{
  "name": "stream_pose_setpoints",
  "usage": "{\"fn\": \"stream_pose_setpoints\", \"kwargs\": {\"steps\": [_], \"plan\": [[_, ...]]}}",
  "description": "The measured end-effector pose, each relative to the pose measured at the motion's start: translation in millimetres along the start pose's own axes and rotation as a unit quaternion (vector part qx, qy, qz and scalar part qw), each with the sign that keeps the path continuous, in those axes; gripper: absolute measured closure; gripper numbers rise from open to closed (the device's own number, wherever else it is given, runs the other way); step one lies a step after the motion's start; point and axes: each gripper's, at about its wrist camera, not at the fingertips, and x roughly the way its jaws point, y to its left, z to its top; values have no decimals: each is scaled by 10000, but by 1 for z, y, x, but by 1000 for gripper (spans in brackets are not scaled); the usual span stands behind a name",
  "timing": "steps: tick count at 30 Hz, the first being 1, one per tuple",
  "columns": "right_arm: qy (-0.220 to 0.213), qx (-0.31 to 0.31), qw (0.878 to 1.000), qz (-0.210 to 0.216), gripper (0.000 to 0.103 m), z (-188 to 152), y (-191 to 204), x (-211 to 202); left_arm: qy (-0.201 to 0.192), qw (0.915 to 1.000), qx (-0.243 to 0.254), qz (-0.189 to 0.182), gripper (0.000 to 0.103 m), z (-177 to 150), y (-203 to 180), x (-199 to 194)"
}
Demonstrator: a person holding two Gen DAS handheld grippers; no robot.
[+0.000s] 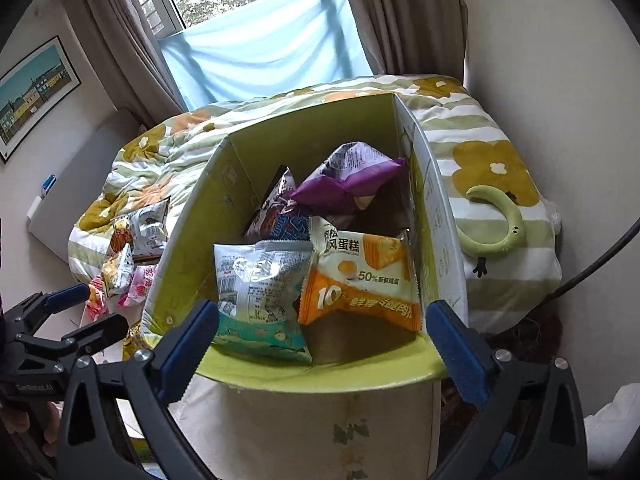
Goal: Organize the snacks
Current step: 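Withdraw both tools from the box back toward the remaining snacks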
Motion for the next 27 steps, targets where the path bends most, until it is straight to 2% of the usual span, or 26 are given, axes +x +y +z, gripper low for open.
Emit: {"fn": "stream_pose_setpoints", "kwargs": {"steps": [10,18,24,27], "plan": [[-266,-410,9984,-275,0,-4,16,-30,-222,9997,57,52,1,-7,-9,-24],[-590,-902,9940,206,0,9,62,-53,-587,9976,-165,331,1,-12,14,-70],[-817,-1132,9883,613,0,16,106,-63,-748,9928,-626,689,1,-27,57,-98],[-762,-1198,9863,842,0,21,131,-58,-783,9897,-871,822,1,-34,85,-107]]}}
